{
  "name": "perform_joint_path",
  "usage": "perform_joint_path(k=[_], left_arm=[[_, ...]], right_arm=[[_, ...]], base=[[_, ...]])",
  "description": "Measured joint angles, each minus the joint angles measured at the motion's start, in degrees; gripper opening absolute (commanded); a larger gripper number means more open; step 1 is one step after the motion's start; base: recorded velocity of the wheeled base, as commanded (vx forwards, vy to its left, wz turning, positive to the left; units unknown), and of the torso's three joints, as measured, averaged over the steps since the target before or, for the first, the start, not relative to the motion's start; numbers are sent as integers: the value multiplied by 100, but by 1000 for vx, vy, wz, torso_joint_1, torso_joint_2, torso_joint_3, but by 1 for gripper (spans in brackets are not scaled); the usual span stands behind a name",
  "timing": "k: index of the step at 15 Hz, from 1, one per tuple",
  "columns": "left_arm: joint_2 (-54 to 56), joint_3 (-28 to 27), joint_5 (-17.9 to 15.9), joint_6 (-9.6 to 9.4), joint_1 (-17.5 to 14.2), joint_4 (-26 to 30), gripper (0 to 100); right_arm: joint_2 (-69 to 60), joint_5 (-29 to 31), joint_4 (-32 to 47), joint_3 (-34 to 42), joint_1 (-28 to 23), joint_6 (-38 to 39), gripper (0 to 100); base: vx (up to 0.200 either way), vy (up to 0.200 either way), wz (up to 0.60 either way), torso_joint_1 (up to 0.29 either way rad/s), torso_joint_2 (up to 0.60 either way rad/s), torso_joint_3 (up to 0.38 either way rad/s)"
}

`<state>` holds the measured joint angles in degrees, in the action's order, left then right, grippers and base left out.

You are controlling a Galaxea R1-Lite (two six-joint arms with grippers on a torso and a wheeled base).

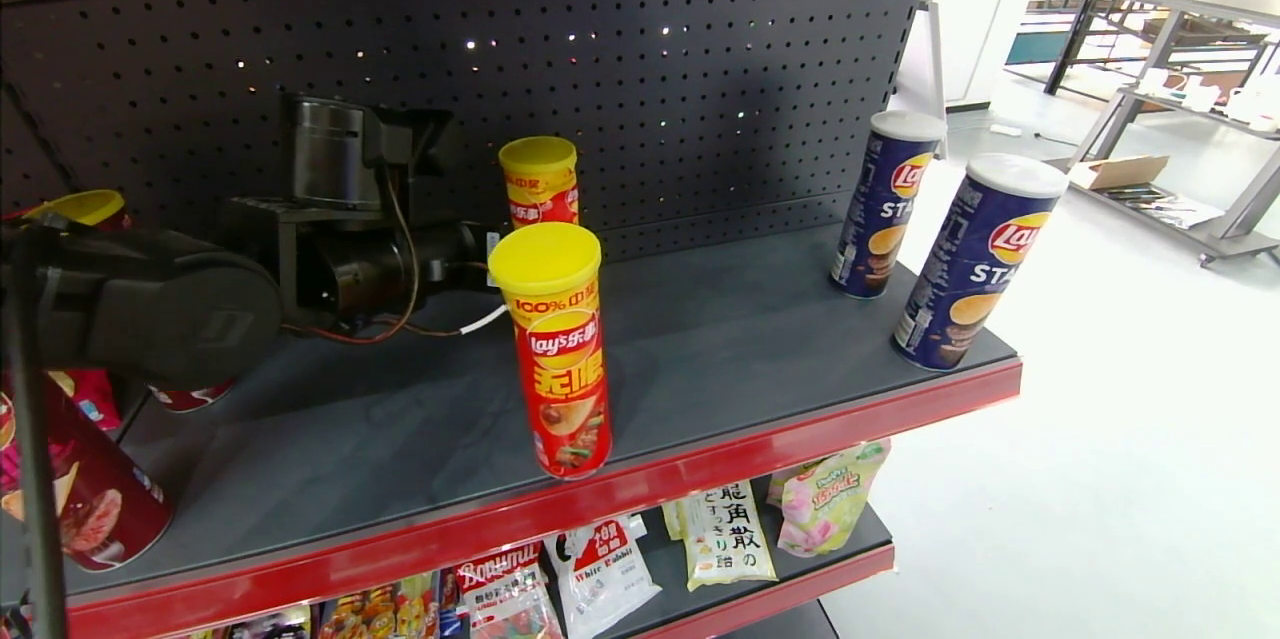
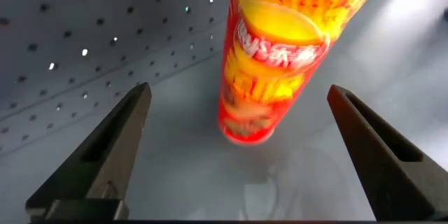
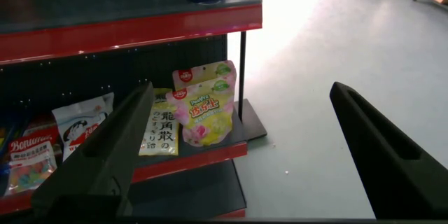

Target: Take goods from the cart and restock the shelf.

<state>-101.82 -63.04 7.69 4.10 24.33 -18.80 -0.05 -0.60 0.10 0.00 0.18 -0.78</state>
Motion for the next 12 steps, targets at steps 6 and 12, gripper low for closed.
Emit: perform_joint_path(k=[6,12], left_arm=[[945,1139,-11,-29,-38,28,100],[3170,2578,-668,-757,-226,736,100]], right_arm=[[0,0,0,0,-5,0,100],[0,2,0,0,-5,0,100]], base=[[0,0,0,0,0,0],[0,0,0,0,0,0]])
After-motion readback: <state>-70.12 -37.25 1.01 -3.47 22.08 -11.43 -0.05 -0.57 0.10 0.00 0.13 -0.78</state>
